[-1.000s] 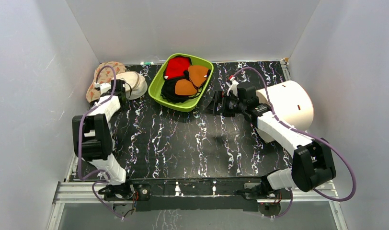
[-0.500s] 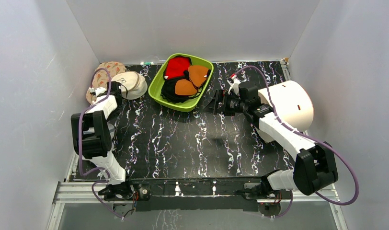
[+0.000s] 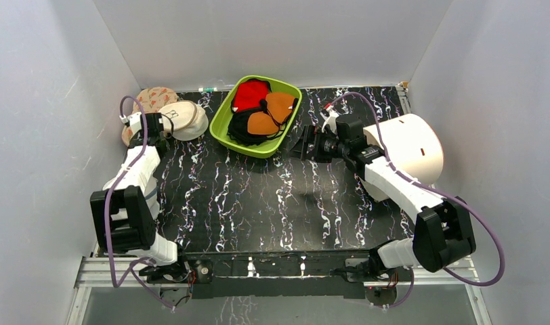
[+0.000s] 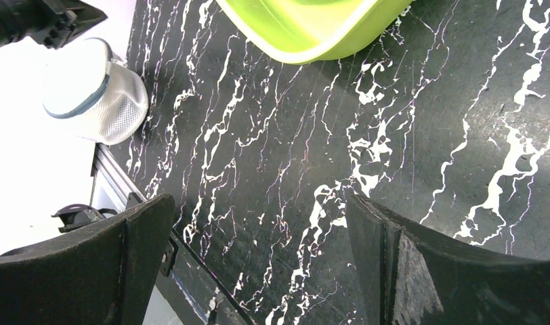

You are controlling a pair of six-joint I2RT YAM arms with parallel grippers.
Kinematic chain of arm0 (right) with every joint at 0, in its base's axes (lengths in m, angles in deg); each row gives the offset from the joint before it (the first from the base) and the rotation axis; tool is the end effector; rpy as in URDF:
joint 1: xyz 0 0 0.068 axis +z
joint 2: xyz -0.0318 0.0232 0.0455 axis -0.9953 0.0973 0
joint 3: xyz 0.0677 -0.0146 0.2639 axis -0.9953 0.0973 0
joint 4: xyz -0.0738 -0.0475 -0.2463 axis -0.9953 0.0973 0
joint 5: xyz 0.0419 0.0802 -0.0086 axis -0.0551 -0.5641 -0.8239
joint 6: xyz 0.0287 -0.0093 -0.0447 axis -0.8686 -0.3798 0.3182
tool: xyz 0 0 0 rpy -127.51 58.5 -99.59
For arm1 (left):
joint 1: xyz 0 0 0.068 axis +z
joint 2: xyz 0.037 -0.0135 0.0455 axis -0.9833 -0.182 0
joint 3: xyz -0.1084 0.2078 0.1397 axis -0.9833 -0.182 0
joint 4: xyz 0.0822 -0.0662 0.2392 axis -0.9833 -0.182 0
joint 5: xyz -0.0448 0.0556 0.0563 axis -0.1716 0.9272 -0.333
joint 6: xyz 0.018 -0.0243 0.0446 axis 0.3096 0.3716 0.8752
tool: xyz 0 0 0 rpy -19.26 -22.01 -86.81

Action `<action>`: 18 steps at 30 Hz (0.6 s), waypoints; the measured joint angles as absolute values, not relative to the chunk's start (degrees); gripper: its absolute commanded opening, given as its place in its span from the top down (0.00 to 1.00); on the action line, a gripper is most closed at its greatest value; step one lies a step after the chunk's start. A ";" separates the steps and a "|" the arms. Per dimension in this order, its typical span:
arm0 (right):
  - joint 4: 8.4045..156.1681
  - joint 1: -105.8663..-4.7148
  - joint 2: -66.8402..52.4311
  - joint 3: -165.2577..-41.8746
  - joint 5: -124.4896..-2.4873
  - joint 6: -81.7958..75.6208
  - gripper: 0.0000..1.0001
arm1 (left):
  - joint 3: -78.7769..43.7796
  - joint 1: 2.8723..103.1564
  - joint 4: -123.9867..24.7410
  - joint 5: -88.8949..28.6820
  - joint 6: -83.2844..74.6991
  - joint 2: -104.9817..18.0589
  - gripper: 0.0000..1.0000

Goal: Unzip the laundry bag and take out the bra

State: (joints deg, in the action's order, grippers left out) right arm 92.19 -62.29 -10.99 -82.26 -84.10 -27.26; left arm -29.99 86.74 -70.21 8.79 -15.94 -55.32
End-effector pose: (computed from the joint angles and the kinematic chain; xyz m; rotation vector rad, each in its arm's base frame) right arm 0.2704 0.1282 0.2725 -0.1298 2.2677 1.0477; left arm 0.3201 0.0589 0.2417 -0.8389 2.1263 0.4887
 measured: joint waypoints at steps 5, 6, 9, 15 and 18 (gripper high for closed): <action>92.19 -62.29 -8.91 -83.50 -84.34 -27.23 0.02 | -30.16 86.48 -68.41 8.22 -15.13 -51.41 0.36; 92.19 -62.29 -8.43 -83.72 -84.40 -27.23 0.02 | -30.16 86.32 -68.70 9.01 -15.08 -51.19 0.22; 92.59 -62.29 -6.86 -84.75 -84.97 -26.99 0.02 | -30.10 85.93 -71.85 13.22 -17.60 -51.19 0.02; 93.33 -62.29 -4.23 -88.05 -87.40 -26.12 0.02 | -31.30 85.78 -80.61 20.13 -22.60 -50.51 0.02; 93.02 -62.29 -3.14 -88.81 -88.95 -25.94 0.02 | -33.55 85.78 -84.09 22.27 -24.70 -50.99 0.02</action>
State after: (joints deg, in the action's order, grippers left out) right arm 93.02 -62.29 -3.14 -88.81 -88.95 -25.94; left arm -33.55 85.78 -84.09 22.27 -24.70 -50.99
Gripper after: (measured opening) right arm 0.980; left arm 0.982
